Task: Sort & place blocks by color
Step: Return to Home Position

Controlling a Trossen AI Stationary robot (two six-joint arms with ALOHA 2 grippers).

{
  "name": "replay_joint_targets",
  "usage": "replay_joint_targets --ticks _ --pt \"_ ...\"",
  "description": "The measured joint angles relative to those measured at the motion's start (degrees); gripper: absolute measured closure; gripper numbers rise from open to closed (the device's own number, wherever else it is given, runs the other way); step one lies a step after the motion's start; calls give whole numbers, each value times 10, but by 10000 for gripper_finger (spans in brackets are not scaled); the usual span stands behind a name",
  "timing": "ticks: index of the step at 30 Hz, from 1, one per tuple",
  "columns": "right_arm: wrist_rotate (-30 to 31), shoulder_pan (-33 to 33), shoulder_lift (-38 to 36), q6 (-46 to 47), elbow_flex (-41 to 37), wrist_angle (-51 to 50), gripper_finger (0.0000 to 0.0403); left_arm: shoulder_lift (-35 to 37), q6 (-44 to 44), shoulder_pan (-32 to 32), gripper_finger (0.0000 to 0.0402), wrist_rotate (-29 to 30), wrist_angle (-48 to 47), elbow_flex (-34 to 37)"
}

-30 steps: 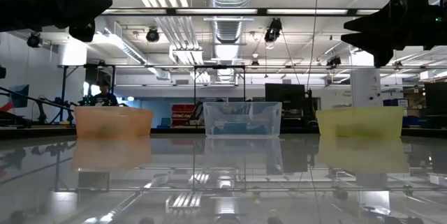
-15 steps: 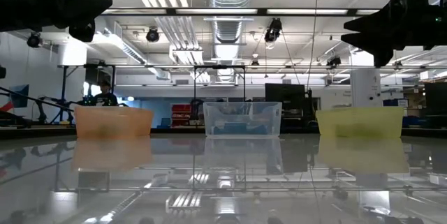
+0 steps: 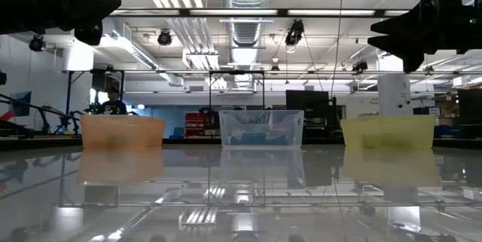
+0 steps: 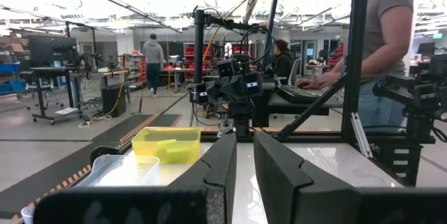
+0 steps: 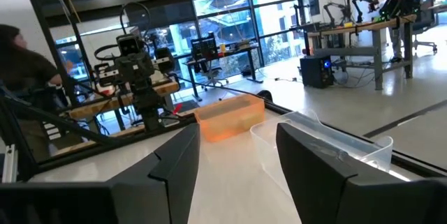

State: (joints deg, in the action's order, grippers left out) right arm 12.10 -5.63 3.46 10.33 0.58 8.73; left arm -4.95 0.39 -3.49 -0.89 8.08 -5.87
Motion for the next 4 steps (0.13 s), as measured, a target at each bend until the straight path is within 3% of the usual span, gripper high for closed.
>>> replay_joint_targets --ticks 4 --pt "0 0 0 0 0 0 219 0 0 0 366 0 0 0"
